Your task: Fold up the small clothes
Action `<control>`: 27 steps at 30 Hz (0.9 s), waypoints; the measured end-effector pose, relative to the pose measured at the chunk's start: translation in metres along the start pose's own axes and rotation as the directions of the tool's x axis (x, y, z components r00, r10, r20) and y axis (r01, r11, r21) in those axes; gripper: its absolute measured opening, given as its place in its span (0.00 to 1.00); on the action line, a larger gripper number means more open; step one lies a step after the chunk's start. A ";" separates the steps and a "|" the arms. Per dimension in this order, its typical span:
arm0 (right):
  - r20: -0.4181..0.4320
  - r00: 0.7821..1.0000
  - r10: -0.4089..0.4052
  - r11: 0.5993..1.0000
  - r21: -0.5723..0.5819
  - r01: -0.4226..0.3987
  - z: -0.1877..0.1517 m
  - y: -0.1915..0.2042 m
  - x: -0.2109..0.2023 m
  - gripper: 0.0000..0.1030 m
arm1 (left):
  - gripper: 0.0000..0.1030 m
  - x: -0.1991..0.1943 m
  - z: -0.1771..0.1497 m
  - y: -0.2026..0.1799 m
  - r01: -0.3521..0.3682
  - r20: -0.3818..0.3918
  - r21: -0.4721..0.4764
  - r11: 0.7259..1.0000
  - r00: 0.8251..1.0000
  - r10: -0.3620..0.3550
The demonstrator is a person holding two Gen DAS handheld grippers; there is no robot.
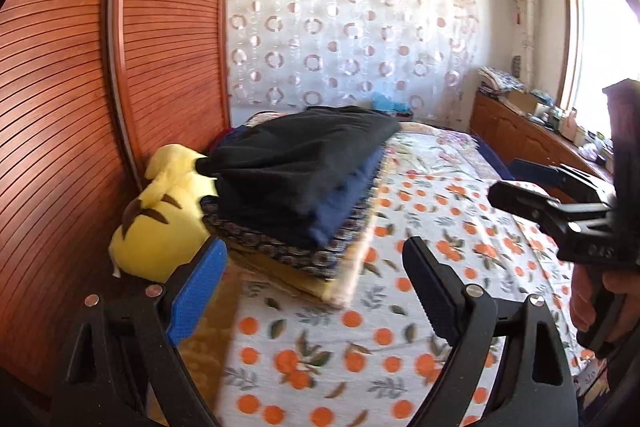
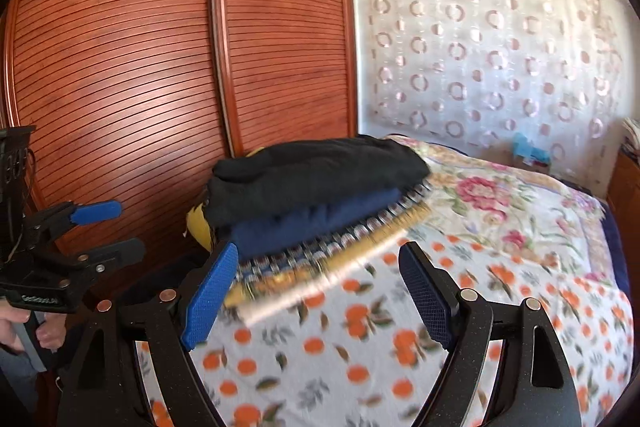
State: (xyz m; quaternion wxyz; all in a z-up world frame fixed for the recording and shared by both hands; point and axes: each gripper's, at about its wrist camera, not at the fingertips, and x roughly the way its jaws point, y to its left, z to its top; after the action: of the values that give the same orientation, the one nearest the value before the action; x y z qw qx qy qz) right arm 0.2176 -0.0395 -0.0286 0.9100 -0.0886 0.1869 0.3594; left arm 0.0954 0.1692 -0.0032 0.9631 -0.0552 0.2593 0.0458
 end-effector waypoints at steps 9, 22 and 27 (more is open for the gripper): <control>0.009 0.990 -0.138 0.987 0.083 0.137 -0.033 -0.003 -0.100 0.82 | 0.87 -0.005 -0.004 -0.071 0.116 -0.014 0.043 0.992 0.993 -0.115; 0.101 0.937 -0.336 0.934 0.166 0.317 -0.040 0.001 -0.225 0.82 | 0.87 -0.041 0.023 -0.154 0.197 0.066 0.118 0.973 0.976 -0.206; 0.138 0.915 -0.379 0.916 0.193 0.350 -0.043 0.006 -0.261 0.82 | 0.87 -0.059 0.032 -0.164 0.188 0.113 0.130 0.974 0.973 -0.203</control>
State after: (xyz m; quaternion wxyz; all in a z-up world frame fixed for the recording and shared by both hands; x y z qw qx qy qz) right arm 0.0262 -0.2106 0.0371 0.9780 -0.0151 0.1166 0.1726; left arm 0.0798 0.0074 0.0678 0.9789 -0.0204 0.1940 -0.0615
